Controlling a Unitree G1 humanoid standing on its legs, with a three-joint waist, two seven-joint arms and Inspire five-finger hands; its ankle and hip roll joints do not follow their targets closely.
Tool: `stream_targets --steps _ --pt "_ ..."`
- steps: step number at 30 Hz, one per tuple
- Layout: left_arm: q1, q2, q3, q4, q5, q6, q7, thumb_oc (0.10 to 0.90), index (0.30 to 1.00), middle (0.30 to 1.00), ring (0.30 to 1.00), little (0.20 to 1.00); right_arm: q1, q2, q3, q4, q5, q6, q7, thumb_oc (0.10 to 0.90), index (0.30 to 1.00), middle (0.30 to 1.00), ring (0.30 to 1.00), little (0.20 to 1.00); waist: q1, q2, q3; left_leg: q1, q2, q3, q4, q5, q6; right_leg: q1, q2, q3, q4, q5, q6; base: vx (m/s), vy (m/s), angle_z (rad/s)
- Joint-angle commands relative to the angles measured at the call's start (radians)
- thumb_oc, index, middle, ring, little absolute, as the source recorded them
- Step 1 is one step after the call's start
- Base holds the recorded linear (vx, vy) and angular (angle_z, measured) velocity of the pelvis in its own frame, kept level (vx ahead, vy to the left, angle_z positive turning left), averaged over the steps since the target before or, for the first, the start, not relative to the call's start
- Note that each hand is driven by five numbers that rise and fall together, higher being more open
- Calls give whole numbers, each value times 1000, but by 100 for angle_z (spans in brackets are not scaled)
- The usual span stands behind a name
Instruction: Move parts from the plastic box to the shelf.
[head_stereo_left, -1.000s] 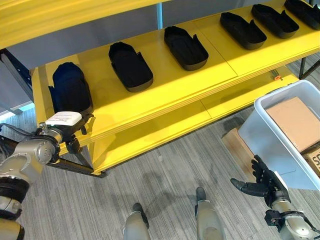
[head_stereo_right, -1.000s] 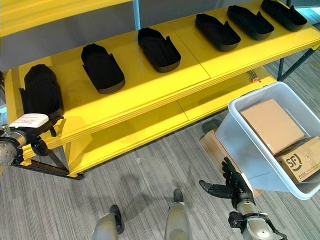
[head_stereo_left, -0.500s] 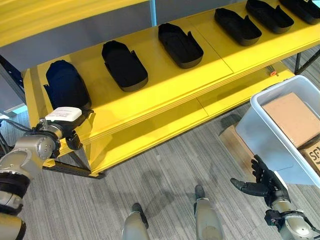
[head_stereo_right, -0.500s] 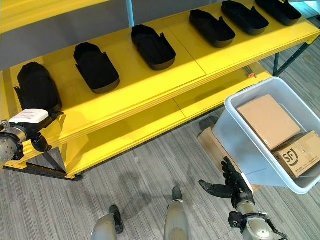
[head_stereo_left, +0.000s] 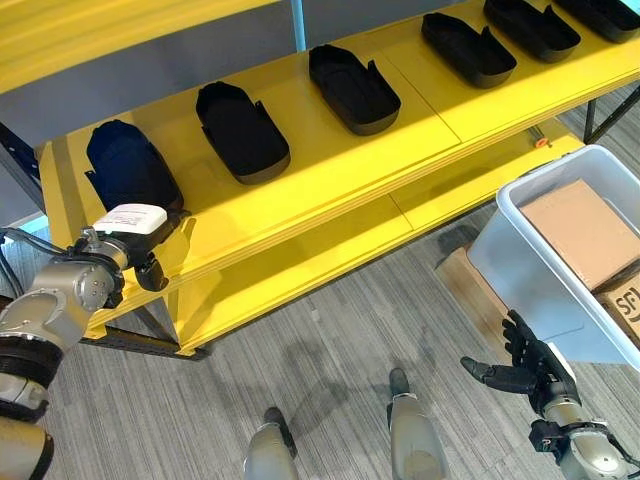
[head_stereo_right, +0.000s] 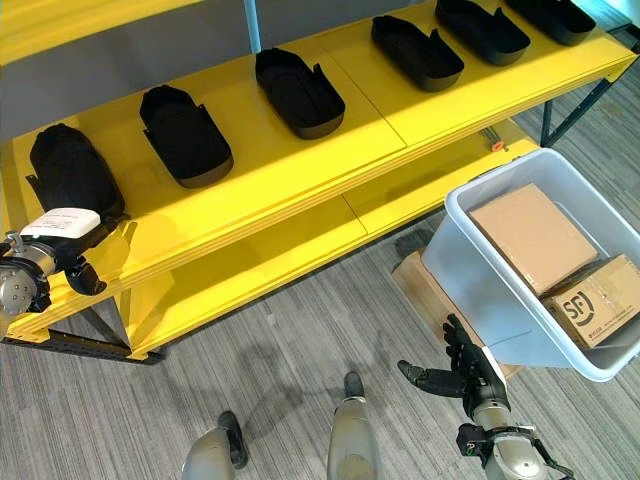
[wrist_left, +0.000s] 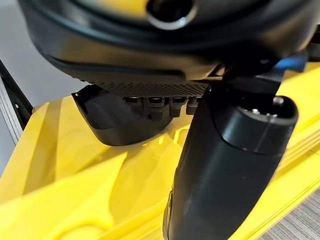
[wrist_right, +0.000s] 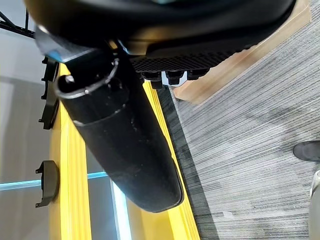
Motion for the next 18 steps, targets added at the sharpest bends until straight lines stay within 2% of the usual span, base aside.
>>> stream_targets --steps 1,8,18 --pt "-87 89 52 -13 -9 3 77 900 1000 1000 1000 1000 14 -68 -61 -89 50 -92 -6 900 1000 1000 1000 1000 -3 -4 -78 -6 10 -48 8 16 33 -3 -54 -22 -20 26 5 0 0 0" --pt "29 108 152 -122 -13 -7 78 900 1000 1000 1000 1000 16 -61 -64 -90 51 -90 -5 900 1000 1000 1000 1000 8 -3 -79 -9 8 -53 7 17 32 -2 -54 -26 -20 24 3 0 0 0" --pt "328 138 401 -275 -5 -27 66 900 1000 1000 1000 1000 17 -51 -78 -90 32 -88 -4 900 1000 1000 1000 1000 30 4 -92 18 6 -59 -13 20 32 31 -59 -39 -27 18 -1 0 0 0"
